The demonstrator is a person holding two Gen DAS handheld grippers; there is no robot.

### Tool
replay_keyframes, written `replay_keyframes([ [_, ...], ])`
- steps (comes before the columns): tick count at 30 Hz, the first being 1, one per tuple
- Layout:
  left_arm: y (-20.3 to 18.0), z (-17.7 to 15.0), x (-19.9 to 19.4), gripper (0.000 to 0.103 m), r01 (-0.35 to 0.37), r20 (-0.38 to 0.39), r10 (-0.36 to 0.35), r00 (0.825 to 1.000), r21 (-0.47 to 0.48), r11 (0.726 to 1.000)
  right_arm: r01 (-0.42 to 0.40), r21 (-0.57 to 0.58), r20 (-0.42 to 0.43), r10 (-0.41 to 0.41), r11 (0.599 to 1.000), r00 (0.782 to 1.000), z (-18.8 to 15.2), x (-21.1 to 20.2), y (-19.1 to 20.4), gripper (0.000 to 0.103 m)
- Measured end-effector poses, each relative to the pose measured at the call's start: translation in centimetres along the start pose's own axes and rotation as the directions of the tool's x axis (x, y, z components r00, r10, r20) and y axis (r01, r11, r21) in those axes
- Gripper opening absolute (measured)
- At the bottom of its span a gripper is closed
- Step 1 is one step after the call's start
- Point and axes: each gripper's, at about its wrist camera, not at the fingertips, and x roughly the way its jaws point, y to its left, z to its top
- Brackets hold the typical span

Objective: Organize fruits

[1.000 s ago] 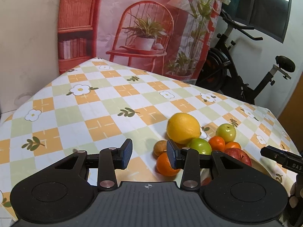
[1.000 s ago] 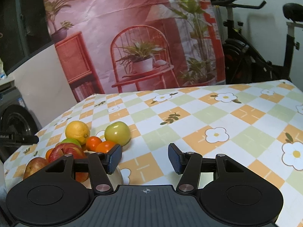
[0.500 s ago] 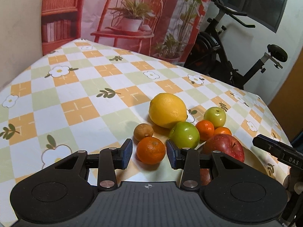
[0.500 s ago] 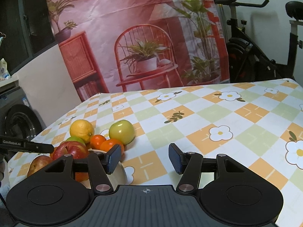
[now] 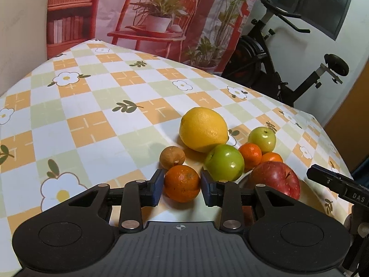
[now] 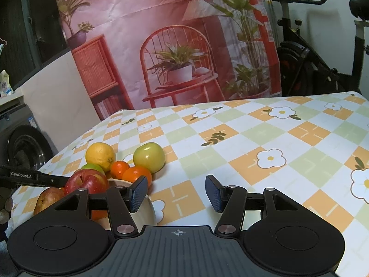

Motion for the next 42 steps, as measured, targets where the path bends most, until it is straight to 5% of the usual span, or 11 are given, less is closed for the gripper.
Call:
replay_keyframes([
  [18,0.7,-1.3,-1.6,0.037,-0.024,0.037,0.023,0.999,0.035,0.999,0.016,0.022,0.007,-0.017,1.0,1.0,-0.2,0.1,-0.1,0.052],
  [42,1.4,-2.2,-2.6,0.036,0.022,0.078,-0.023,0.997,0.015,1.0,-0.08,-0.069,-0.184,0.066,0.994,0.981,3.6,5.9,4.7,0.048],
])
